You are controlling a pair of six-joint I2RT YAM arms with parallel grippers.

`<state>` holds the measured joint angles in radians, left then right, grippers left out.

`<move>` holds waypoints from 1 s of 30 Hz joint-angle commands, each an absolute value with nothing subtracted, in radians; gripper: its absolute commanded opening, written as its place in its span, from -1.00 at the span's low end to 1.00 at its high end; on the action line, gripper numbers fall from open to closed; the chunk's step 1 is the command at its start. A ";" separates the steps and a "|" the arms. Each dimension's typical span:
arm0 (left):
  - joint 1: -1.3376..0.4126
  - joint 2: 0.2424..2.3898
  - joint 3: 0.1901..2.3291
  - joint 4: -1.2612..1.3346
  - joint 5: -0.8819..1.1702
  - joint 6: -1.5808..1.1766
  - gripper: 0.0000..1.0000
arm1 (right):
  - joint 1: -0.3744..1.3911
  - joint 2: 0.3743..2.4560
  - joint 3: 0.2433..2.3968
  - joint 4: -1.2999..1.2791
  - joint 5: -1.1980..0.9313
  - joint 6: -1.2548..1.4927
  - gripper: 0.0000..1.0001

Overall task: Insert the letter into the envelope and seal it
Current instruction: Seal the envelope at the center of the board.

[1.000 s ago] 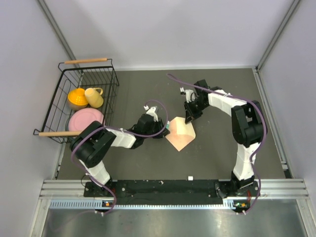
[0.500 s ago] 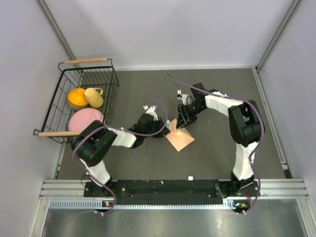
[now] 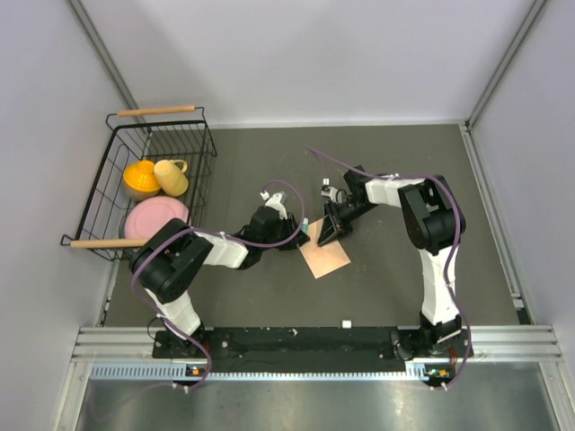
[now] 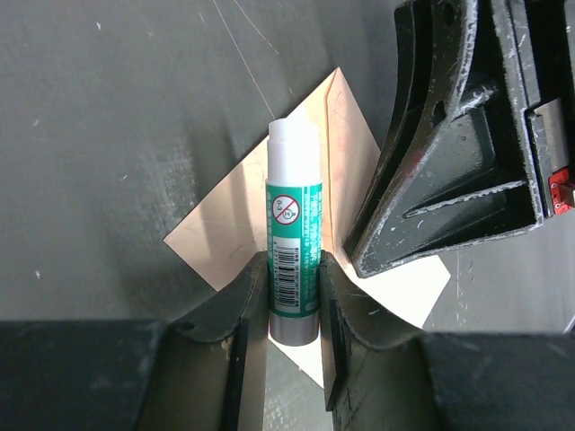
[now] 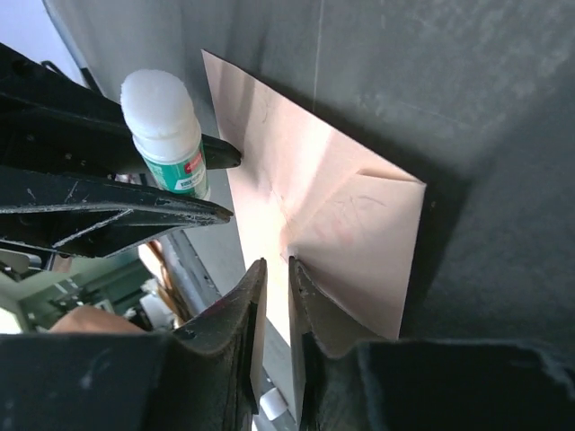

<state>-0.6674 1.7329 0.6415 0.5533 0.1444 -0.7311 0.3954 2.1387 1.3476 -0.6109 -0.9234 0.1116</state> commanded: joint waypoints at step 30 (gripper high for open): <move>-0.664 1.736 0.655 0.543 0.124 -0.719 -1.00 | 0.359 2.187 1.170 -0.284 -1.074 0.353 -0.88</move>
<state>-0.6674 1.7329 0.6415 0.5533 0.1402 -0.7307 0.3626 2.1418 1.1481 -0.3008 -1.1275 0.3195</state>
